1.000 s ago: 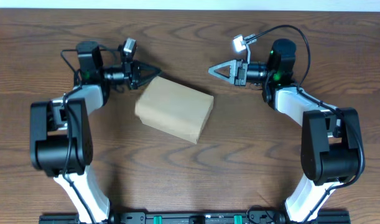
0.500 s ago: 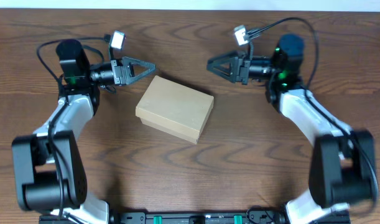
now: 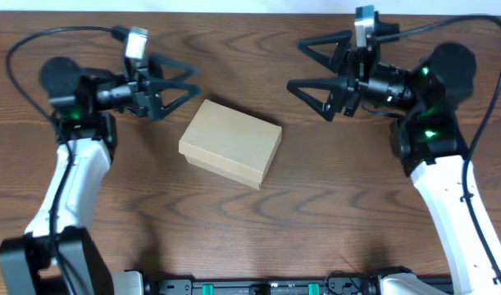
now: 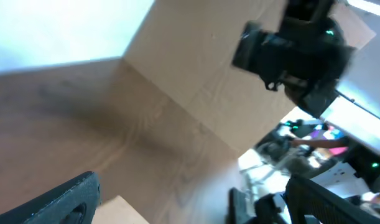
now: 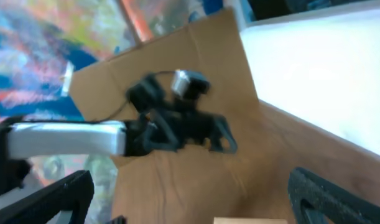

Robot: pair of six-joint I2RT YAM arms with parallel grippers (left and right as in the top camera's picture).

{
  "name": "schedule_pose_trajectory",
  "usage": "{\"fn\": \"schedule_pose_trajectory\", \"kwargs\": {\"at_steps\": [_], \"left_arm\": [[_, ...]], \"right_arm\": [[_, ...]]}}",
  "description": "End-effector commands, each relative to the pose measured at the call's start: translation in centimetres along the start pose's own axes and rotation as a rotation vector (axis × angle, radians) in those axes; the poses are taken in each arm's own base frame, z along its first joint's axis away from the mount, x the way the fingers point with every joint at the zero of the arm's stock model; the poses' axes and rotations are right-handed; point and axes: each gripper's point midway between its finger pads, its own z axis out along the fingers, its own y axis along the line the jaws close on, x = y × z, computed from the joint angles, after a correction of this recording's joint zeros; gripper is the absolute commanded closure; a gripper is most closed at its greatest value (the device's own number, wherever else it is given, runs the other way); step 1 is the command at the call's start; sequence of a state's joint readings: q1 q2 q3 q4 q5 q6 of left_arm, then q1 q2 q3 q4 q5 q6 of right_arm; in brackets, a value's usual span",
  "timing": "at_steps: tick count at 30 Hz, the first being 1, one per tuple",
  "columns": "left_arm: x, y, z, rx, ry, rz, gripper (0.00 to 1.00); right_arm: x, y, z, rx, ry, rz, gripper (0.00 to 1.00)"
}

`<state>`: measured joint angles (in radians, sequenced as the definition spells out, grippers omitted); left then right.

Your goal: Pack container

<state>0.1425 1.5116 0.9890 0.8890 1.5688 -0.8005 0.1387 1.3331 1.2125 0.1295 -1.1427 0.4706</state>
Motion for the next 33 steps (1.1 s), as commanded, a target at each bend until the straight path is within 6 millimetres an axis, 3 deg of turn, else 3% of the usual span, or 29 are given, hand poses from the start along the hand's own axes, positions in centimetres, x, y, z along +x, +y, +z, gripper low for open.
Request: {"fn": "schedule_pose_trajectory", "kwargs": {"at_steps": [1, 4, 9, 17, 23, 28, 33], "left_arm": [[-1.5, -1.7, -2.2, -0.046, -0.028, 0.085, 0.05], [-2.8, -2.0, -4.7, -0.118, -0.071, 0.133, 0.05], [-4.2, -1.9, -8.5, -0.222, -0.125, 0.199, 0.05], [-7.2, -2.0, -15.5, -0.420, -0.205, 0.312, 0.05], [-11.4, -2.8, -17.5, -0.461, -0.238, 0.317, 0.05], [-14.8, -1.8, -18.7, -0.458, -0.244, 0.287, 0.05], [-17.5, -0.9, -19.8, -0.455, -0.249, 0.265, 0.05]], "right_arm": [[-0.2, -2.5, -0.1, 0.151, 0.014, -0.123, 0.01], [0.3, -4.1, -0.8, 0.293, 0.075, -0.129, 0.01], [0.4, -5.1, -1.7, 0.403, 0.121, -0.123, 0.01], [2.6, -6.7, -3.4, 0.548, 0.224, -0.085, 0.01], [2.8, -6.7, -3.4, 0.551, 0.234, -0.080, 0.01], [3.0, -6.8, -3.5, 0.556, 0.246, -0.093, 0.01], [4.0, -8.3, -4.7, 0.653, 0.298, -0.102, 0.01]]}}
